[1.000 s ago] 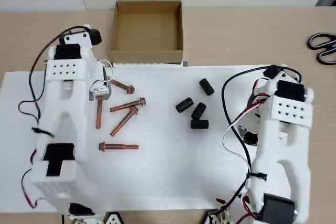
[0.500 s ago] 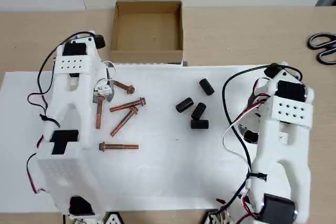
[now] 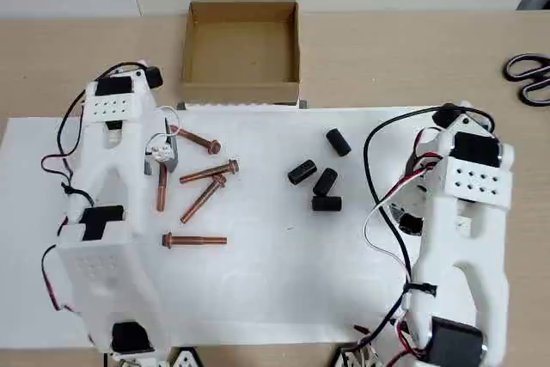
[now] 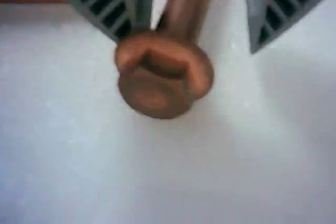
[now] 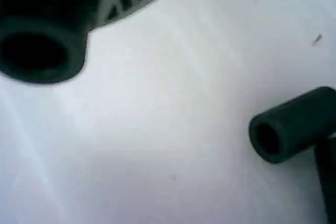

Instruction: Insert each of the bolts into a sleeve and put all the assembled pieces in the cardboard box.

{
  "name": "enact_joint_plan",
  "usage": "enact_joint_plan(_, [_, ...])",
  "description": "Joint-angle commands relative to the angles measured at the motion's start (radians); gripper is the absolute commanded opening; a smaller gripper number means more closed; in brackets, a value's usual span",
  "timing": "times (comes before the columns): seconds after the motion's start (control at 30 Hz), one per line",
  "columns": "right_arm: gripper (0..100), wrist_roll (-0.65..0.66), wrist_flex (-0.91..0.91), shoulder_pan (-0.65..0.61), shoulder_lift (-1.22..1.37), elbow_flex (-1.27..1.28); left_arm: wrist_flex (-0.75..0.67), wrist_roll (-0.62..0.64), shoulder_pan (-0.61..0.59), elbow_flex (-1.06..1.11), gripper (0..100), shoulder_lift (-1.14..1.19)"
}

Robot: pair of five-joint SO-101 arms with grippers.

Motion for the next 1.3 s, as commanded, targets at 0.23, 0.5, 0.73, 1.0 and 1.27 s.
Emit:
enact_joint_plan(0.23, [0.2,0.003,-0.012,0.013,-0.041,-0.003,-0.028,-0.009,-0.003,-0.039,4,0.052])
enact_joint_plan(0.5, [0.2,0.003,-0.01,0.013,-0.041,-0.003,-0.04,-0.009,-0.006,-0.039,1,0.11])
enact_joint_plan(0.73, [0.2,0.003,-0.004,0.008,-0.048,-0.009,0.038,-0.011,-0.003,-0.108,0,0.068])
enact_joint_plan(1.0, [0.2,0.009,0.082,0.004,-0.131,-0.072,0.19,-0.075,0.049,-0.246,0,-0.123])
enact_joint_plan(1.27, [0.2,0.181,0.081,-0.067,-0.446,-0.095,0.19,-0.189,0.135,-0.154,0,-0.474])
